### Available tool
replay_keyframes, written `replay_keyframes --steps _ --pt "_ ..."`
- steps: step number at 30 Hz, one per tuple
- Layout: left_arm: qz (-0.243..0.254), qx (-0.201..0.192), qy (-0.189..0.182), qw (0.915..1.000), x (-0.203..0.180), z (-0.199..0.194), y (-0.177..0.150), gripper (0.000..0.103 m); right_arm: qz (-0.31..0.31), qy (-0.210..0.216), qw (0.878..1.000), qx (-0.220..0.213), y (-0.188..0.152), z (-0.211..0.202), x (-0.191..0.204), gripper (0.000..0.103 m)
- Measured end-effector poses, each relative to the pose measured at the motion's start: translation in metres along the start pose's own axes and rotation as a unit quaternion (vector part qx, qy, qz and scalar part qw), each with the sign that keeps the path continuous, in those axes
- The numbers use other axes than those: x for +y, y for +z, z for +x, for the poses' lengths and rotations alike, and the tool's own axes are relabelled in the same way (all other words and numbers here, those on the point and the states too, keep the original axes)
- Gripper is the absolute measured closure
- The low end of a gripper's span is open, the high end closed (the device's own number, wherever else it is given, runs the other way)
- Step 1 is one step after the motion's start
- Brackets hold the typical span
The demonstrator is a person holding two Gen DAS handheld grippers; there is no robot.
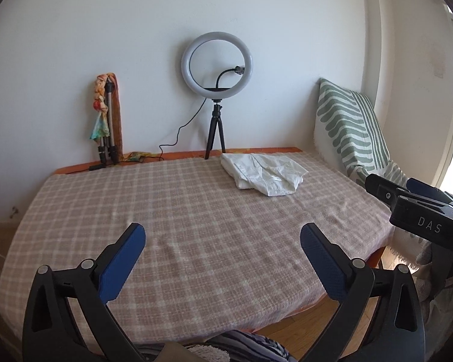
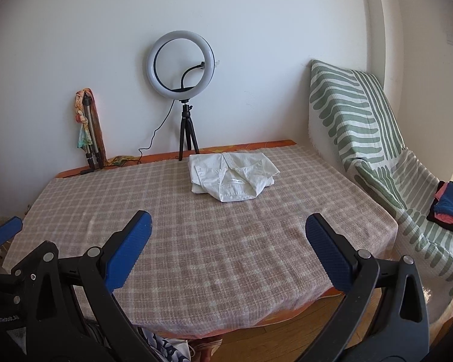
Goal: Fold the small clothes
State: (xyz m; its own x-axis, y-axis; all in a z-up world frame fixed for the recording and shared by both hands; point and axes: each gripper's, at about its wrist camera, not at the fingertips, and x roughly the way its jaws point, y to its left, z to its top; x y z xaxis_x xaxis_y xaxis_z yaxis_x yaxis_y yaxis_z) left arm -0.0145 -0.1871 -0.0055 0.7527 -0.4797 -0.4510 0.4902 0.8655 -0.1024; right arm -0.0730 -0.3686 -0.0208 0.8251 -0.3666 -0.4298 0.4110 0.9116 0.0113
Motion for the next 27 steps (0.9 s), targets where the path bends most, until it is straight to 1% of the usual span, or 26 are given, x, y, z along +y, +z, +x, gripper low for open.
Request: replay_keyframes --steps 4,8,16,27 --pt "-0.012 0.006 0.002 0.9999 0.005 -0.002 -0.007 0.001 0.013 0.011 1.0 0.011 -0.01 -0.002 -0.002 0.0" --pt "-0.017 -0.001 0.018 0.9997 0.008 -0.006 -0.009 0.001 0.019 0.0 1.0 0.012 -0.013 -0.001 -0.005 0.0" --pt "-0.021 -0.006 0.015 0.9996 0.008 -0.013 -0.011 0.001 0.026 0.0 1.0 0.011 -0.014 -0.003 -0.011 0.0" --pt "-0.013 -0.004 0.012 0.9998 0.005 -0.014 -0.013 0.001 0.018 -0.002 1.0 0.005 -0.012 -0.008 -0.005 0.0"
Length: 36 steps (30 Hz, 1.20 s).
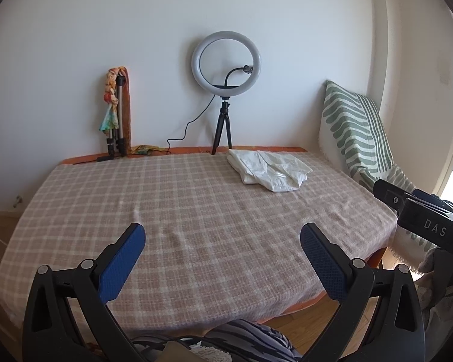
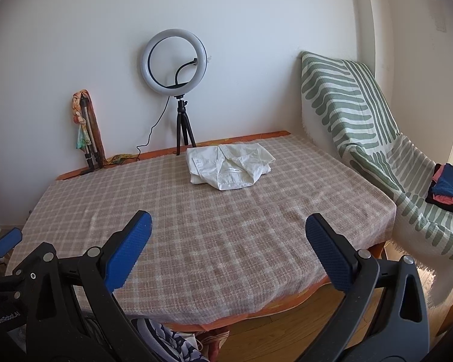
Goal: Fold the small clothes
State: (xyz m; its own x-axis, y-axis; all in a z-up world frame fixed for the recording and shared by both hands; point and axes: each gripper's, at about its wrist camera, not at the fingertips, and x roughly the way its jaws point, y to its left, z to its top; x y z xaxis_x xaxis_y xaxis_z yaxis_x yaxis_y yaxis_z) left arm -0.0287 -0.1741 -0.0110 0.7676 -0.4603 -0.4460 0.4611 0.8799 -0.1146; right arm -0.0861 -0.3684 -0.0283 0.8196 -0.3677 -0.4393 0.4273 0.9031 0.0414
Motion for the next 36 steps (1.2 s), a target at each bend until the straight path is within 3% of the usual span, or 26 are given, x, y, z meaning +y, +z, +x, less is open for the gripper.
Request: replay_keyframes --steps 36 --pt "0.0 -0.002 -0.007 1.0 -0.002 -0.004 0.0 0.001 0.003 0.006 1.0 0.002 -0.004 -0.006 0.01 0.0"
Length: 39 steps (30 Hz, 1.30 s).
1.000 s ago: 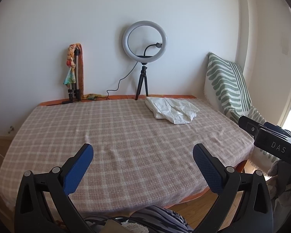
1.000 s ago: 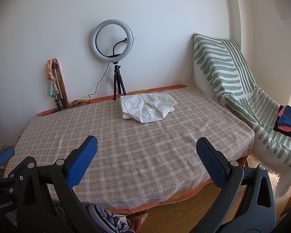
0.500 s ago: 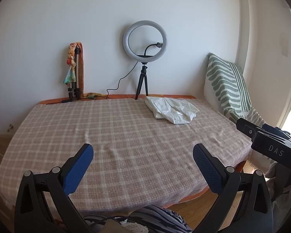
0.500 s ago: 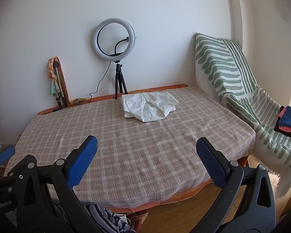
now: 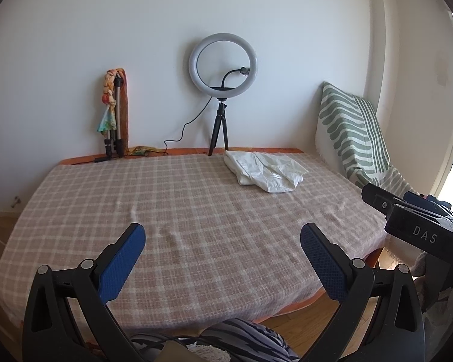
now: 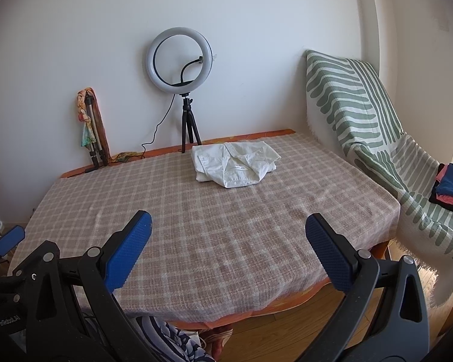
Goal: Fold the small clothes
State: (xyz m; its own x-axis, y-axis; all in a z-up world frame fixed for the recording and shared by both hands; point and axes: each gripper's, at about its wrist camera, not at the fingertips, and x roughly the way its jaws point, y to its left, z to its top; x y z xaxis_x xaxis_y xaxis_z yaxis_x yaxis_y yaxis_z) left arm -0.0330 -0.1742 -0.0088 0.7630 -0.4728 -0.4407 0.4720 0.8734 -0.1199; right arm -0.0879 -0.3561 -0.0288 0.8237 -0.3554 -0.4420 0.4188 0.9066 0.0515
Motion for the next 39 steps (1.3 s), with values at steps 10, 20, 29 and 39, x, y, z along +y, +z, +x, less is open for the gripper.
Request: replay_keyframes --steps 10,20,29,39 --pt "-0.004 -0.001 0.004 1.0 0.0005 0.0011 -0.0003 0.001 0.001 0.0 1.0 0.0 -0.0007 0.0 -0.0011 0.0" --pt "-0.006 0.001 0.011 0.9999 0.0007 0.0022 -0.0001 0.001 0.0 0.001 1.0 0.002 -0.0019 0.0001 -0.0006 0.0" --pt "-0.006 0.003 0.018 0.9998 0.001 0.0031 -0.001 0.001 0.0 0.002 1.0 0.003 -0.002 0.0016 -0.0011 0.0" --pt "-0.012 0.003 0.028 0.9995 0.0055 0.0046 -0.0037 0.001 0.001 0.005 1.0 0.01 -0.0067 0.0088 -0.001 0.0"
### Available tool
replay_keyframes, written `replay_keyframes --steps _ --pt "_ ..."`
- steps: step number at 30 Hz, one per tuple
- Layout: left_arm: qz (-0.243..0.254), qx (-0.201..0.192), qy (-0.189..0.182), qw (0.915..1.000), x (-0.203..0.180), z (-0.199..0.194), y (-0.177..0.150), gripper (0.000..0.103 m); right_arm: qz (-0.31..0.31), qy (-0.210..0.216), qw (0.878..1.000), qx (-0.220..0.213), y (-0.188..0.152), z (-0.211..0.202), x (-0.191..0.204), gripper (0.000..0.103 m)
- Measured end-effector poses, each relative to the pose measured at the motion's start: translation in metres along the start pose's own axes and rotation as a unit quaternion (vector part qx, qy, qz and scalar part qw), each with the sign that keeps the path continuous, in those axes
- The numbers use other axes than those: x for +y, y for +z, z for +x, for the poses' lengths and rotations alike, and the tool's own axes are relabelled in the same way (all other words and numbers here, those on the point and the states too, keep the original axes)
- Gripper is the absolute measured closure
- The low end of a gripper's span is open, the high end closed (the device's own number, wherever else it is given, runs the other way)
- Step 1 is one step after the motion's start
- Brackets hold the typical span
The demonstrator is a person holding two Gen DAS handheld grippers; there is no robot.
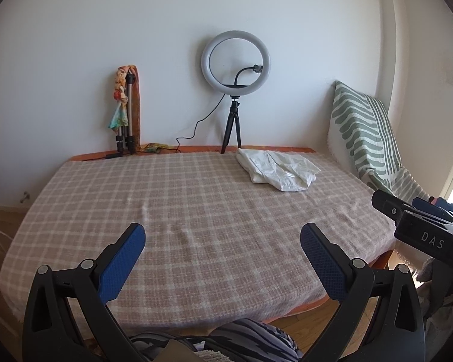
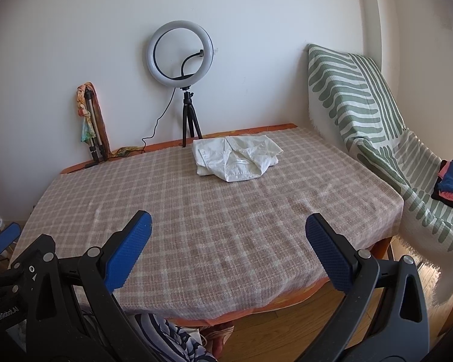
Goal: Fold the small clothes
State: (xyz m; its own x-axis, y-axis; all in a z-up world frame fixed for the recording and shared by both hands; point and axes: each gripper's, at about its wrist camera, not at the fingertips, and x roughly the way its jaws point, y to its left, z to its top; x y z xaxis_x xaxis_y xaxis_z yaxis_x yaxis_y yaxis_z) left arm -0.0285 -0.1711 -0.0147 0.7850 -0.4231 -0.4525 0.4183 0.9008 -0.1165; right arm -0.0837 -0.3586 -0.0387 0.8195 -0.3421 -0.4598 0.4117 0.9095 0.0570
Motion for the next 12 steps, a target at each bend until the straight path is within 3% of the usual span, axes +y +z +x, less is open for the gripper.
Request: replay_keyframes --steps 12 --pt "0.006 -0.014 0.007 0.9999 0.0012 -0.0005 -0.0017 0.001 0.004 -0.004 1.0 0.004 -0.0032 0.005 -0.006 0.0"
